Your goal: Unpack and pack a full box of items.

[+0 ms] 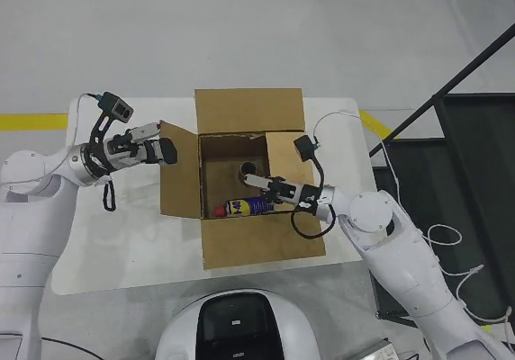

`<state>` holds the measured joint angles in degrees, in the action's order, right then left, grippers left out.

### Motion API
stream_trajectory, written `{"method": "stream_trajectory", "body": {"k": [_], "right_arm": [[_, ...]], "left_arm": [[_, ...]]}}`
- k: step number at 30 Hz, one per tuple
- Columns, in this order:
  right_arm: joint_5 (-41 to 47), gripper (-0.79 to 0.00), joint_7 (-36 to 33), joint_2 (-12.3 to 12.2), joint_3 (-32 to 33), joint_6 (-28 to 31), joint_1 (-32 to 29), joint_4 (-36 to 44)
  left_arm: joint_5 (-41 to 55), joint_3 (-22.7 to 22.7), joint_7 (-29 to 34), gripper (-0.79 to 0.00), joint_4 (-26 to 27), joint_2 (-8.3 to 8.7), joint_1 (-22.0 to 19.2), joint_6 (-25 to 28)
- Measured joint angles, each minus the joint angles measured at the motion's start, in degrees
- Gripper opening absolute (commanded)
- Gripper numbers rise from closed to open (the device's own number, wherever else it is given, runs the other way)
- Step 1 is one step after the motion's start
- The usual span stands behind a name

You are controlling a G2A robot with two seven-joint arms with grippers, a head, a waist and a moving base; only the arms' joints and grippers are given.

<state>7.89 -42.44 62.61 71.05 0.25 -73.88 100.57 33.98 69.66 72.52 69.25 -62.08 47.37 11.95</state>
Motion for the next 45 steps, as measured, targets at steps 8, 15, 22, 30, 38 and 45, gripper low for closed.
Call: {"method": "stream_trajectory", "body": {"k": [8,15,22,30,38,45], "right_arm": [[1.51,0.0,-0.32,-1.35,8.72,0.96,-7.72,2.89],[1.64,0.0,-0.52,-1.53,9.38,1.32,-9.18,3.61],[1.5,0.0,-0.26,-1.49,8.62,1.29,-9.19,3.48],[1.71,0.0,-0.74,-1.71,9.67,1.68,-9.46,4.0],[2.73,0.0,0.22,-2.11,13.33,2.63,-11.37,3.64],[4.23,0.0,1.49,-2.46,17.32,3.23,-14.75,3.26]], "left_arm": [[-11.38,-2.61,-3.44,0.0,-8.62,0.3,-2.21,-1.84],[-16.39,-3.45,-6.74,0.0,-14.02,0.44,-1.36,-0.8],[-16.28,-8.52,-9.32,0.0,-18.21,-1.58,-2.71,0.66],[-16.25,-8.21,-6.6,0.0,-11.54,-1.73,-6.11,2.55],[-17.21,-10.37,-3.6,0.0,1.39,-2.08,-8.38,-2.03],[-18.1,-21.5,-9.09,0.0,-1.37,-6.2,-13.69,-5.11]]}}
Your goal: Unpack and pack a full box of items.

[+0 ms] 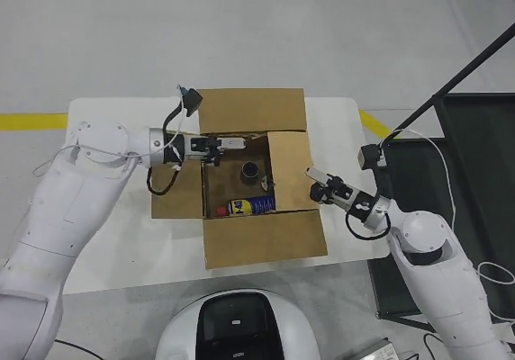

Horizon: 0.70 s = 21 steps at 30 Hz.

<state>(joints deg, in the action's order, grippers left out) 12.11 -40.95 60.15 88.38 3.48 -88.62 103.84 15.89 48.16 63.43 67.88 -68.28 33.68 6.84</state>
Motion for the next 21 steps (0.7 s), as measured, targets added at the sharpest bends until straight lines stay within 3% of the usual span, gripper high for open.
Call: {"method": "stream_trajectory", "body": {"k": [6,14,21], "right_arm": [[0.41,0.0,0.6,-0.19,2.14,0.26,-2.39,0.2],[0.07,0.0,0.93,-0.15,1.39,-0.12,-1.92,-0.11],[0.23,0.0,0.62,-0.1,0.83,-0.08,-1.48,-0.16]], "left_arm": [[2.19,-8.51,-9.04,0.0,-6.67,-4.89,-2.79,0.93],[0.6,-13.83,-21.88,0.0,-15.1,-9.8,-4.05,6.46],[-0.07,-14.36,-21.57,0.0,-16.73,-10.37,-4.6,7.72]]}}
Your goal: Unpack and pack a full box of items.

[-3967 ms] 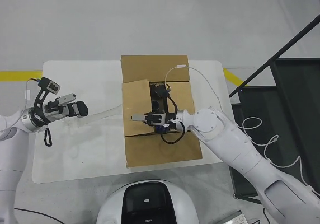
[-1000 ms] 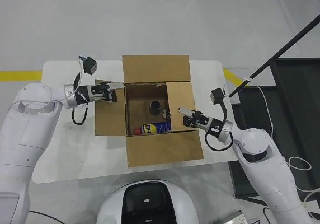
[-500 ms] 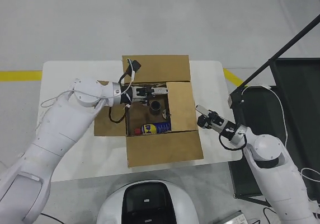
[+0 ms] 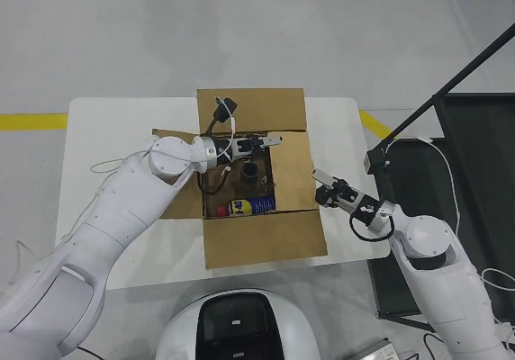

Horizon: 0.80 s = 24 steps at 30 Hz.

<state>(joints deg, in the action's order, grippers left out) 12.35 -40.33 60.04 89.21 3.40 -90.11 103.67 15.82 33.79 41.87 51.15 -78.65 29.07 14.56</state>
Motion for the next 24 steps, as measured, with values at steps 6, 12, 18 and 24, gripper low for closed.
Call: {"method": "stream_trajectory", "body": {"k": [6,12,18,24], "right_arm": [[-0.01,0.0,0.01,0.0,0.0,0.0,0.0,0.0],[0.41,0.0,0.56,0.13,-1.01,-0.63,0.19,0.9],[-0.46,0.0,0.08,0.03,-1.11,-1.61,-0.7,2.62],[-1.0,0.0,-2.18,-0.17,-1.26,-2.19,-2.57,4.65]], "left_arm": [[0.01,0.0,-0.01,0.0,0.0,0.0,0.0,0.0],[0.58,0.77,-3.53,0.0,0.66,-0.4,1.37,-1.79],[2.65,-1.05,-7.02,0.0,-2.67,-3.21,2.46,-1.24],[4.69,-3.18,-9.95,0.0,-9.89,-7.15,2.03,2.6]]}}
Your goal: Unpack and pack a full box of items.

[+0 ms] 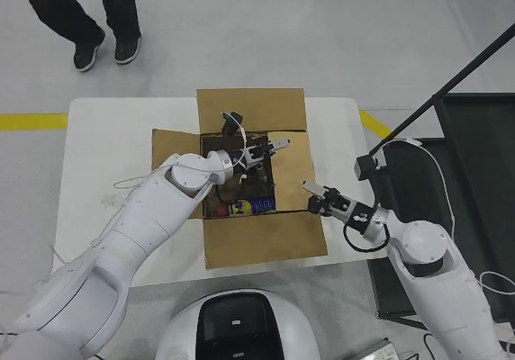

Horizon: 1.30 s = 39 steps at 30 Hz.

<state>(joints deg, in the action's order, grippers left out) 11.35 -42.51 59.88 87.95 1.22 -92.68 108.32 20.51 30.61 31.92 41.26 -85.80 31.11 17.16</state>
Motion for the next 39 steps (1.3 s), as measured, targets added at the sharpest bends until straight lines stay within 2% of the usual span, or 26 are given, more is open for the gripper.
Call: {"method": "stream_trajectory", "body": {"k": [5,8,13,17,21,26,30,33,39], "right_arm": [[-0.64,0.0,-2.65,-0.13,-1.32,-0.5,-0.83,1.83],[-0.96,0.0,-4.42,-0.21,-2.32,-0.95,-0.97,2.91],[-1.19,0.0,-6.59,-0.31,-3.83,-1.62,-1.29,4.34],[-1.23,0.0,-6.71,-0.32,-4.89,-2.05,-1.33,4.38],[-1.05,0.0,-3.54,-0.12,-5.57,-1.75,-1.21,3.46],[0.75,0.0,5.24,0.32,-4.4,1.31,-2.32,2.42],[2.67,0.0,9.62,0.48,-2.41,3.96,-3.97,2.6],[3.68,0.0,13.22,0.64,-0.83,5.9,-5.05,2.64],[1.0,0.0,20.04,0.84,1.63,6.62,-5.84,2.02]], "left_arm": [[2.93,-0.1,0.3,0.0,-4.9,-2.91,-1.24,4.26],[4.74,0.62,1.17,0.0,-6.46,-4.1,-2.14,7.57],[7.99,2.4,3.98,0.0,-7.05,-5.19,-3.0,12.18],[9.27,3.0,6.97,0.0,-6.0,-6.01,-3.14,13.5],[10.03,2.82,8.87,0.0,-5.43,-7.14,-3.03,12.93],[9.49,2.32,12.79,0.0,-6.22,-8.33,-3.33,13.42],[8.37,3.43,15.27,0.0,-7.66,-8.08,-4.27,14.97],[7.02,5.09,16.67,0.0,-7.91,-7.11,-4.89,16.68],[4.23,10.28,19.42,0.0,-4.35,-3.42,-3.72,18.2]]}}
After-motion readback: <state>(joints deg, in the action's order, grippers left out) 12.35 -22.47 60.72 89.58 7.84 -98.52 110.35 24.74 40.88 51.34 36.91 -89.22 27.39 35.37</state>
